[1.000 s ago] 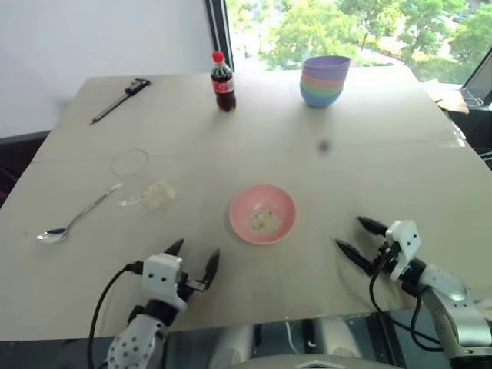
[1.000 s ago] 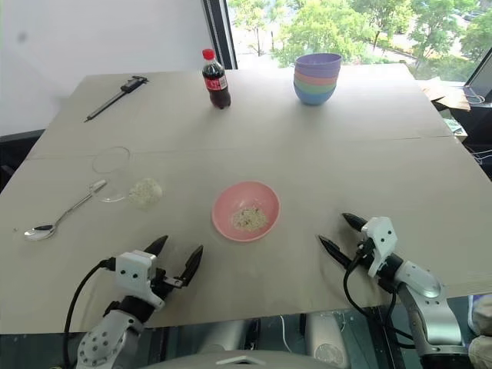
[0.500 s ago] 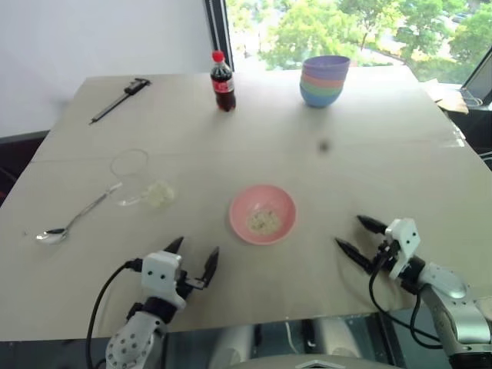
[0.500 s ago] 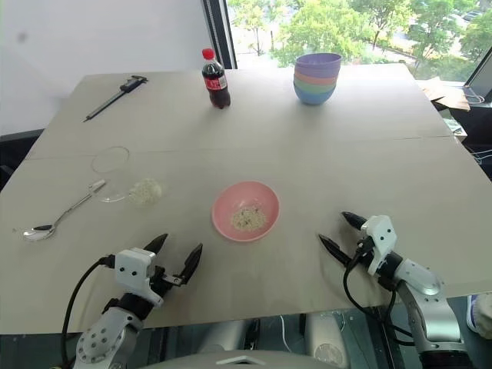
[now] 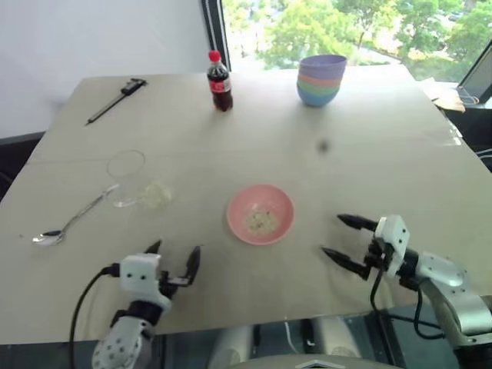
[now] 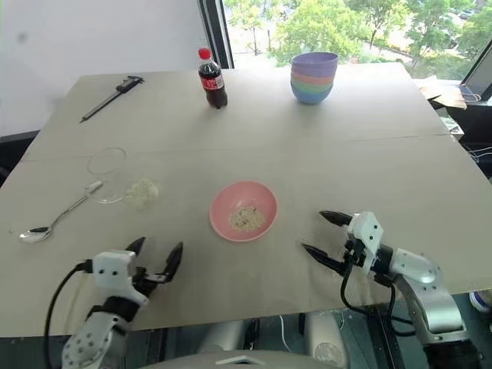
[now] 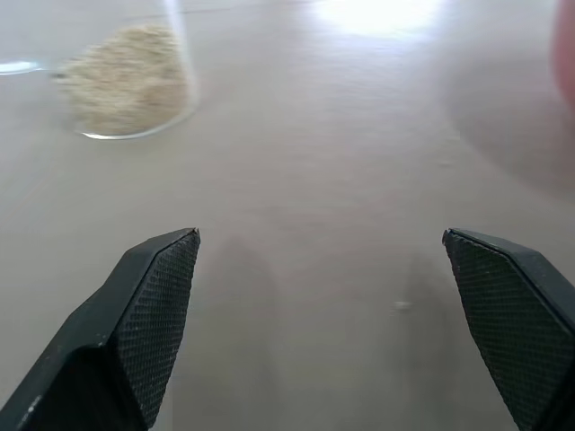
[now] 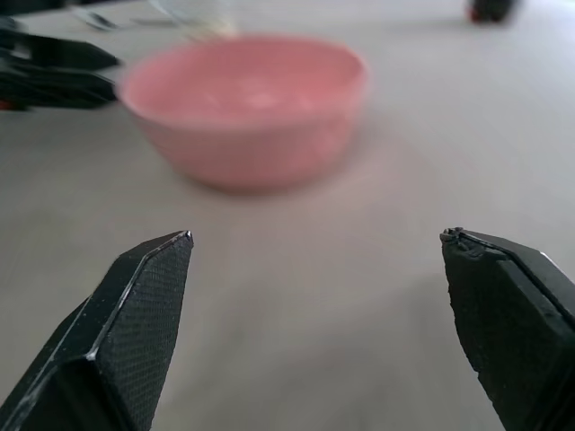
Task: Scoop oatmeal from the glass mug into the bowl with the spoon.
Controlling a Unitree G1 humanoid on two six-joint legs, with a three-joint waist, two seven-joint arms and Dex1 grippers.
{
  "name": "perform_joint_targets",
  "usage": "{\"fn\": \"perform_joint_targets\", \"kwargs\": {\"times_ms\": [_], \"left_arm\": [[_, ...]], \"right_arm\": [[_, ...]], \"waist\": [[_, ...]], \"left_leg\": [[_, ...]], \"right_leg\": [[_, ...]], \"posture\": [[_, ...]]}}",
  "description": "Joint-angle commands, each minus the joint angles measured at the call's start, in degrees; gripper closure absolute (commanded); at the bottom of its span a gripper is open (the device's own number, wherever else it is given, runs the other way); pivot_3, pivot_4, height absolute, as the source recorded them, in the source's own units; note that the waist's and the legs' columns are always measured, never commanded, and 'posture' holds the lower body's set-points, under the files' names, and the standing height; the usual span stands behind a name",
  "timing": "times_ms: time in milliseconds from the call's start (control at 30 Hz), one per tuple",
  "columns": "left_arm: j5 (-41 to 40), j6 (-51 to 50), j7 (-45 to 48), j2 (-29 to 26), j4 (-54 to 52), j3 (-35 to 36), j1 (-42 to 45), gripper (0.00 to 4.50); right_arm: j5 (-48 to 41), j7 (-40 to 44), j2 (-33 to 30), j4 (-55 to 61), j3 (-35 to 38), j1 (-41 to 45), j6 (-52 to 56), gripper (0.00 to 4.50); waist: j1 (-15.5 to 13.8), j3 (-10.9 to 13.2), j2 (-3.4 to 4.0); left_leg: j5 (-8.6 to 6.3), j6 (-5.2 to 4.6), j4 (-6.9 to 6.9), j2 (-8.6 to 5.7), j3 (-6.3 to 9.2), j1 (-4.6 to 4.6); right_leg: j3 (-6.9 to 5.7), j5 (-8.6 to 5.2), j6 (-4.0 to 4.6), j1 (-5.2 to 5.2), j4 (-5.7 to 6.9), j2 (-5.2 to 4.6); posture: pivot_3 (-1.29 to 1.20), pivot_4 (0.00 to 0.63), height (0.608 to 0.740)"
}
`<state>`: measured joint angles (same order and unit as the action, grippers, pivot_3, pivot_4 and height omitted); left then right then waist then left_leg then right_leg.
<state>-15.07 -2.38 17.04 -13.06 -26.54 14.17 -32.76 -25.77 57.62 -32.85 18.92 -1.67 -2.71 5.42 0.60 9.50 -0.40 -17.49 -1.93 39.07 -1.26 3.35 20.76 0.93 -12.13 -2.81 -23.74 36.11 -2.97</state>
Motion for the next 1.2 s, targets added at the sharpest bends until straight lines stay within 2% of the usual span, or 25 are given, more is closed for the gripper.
{"fn": "perform_joint_targets", "kwargs": {"times_ms": [33,200,333,467,633,733,967,1067,1200], "left_arm": [[-3.94,0.45,-1.19,-0.50,-0.67,7.21,0.44,0.00],[-6.06,-0.85,-0.35,-5.52,1.49,15.52,3.04,0.00],[-7.57,-4.25,1.82,-11.93,3.76,20.68,5.07,0.00],[-11.25,-7.04,8.32,-19.62,10.51,26.60,6.49,0.00],[-12.53,-7.98,19.61,-29.41,24.30,28.49,9.71,0.00],[-11.24,-5.62,25.64,-34.95,35.83,27.24,14.75,0.00],[-5.10,0.24,30.54,-44.31,67.59,19.94,35.65,0.00],[-1.10,4.28,31.92,-45.84,78.95,15.35,43.12,0.00],[2.95,5.40,33.87,-45.44,88.68,9.59,49.64,0.00]], "right_arm": [[-4.32,2.68,-2.33,6.02,-0.91,2.89,4.11,0.05],[-7.35,3.01,-2.99,8.86,-2.08,7.76,8.49,0.05],[-6.83,2.34,-2.33,9.36,-3.59,9.10,9.52,0.05],[-6.28,1.79,-1.92,9.61,-4.32,9.04,9.43,0.05],[-6.61,-1.07,-1.88,13.49,-4.51,8.32,11.32,0.05],[-6.59,-2.28,-1.79,14.70,-4.43,8.06,12.13,0.05],[-5.95,-3.77,-1.82,14.68,-3.86,7.83,12.08,0.05],[-5.88,-4.39,-1.88,14.98,-3.65,7.48,12.10,0.05],[-5.59,-5.81,-1.68,15.61,-3.53,6.78,12.06,0.05]], "waist": [[-0.19,0.07,-0.12],[-0.49,0.08,-0.14],[-0.57,0.08,-0.15],[-0.47,0.09,-0.18],[-0.17,0.10,-0.17],[-0.25,0.08,-0.27],[-0.19,0.06,-0.44],[0.03,0.07,-0.45],[0.08,0.06,-0.46]], "left_leg": [[0.00,0.00,0.00,0.00,0.02,0.02],[0.00,0.01,0.00,-0.01,0.10,0.08],[0.00,0.01,0.00,-0.04,0.10,0.11],[0.00,0.01,-0.01,-0.04,0.14,0.11],[0.00,0.02,-0.02,-0.04,0.12,0.10],[0.00,0.03,-0.03,-0.06,0.16,0.11],[0.01,0.04,-0.05,-0.13,0.20,0.10],[0.01,0.05,-0.10,-0.14,0.17,0.12],[0.07,0.16,-0.21,-0.16,0.14,0.12]], "right_leg": [[-0.02,0.00,0.00,0.00,0.00,0.00],[-0.11,0.16,0.14,0.00,-0.07,-0.01],[-0.12,0.21,0.12,0.00,-0.12,-0.01],[-0.16,0.22,0.13,-0.01,-0.13,0.01],[-0.15,0.21,0.16,-0.01,-0.13,0.00],[-0.20,0.21,0.16,-0.02,-0.13,0.00],[-0.26,0.29,0.03,-0.02,-0.14,0.01],[-0.23,0.31,0.01,-0.05,-0.16,-0.01],[-0.19,0.32,0.01,-0.11,-0.15,-0.05]], "posture": [[0.00,0.150,0.740],[0.00,0.150,0.740],[0.00,0.150,0.740],[0.00,0.150,0.740],[0.00,0.150,0.740],[0.00,0.150,0.740],[0.00,0.150,0.740],[0.00,0.150,0.740],[0.00,0.150,0.740]]}}
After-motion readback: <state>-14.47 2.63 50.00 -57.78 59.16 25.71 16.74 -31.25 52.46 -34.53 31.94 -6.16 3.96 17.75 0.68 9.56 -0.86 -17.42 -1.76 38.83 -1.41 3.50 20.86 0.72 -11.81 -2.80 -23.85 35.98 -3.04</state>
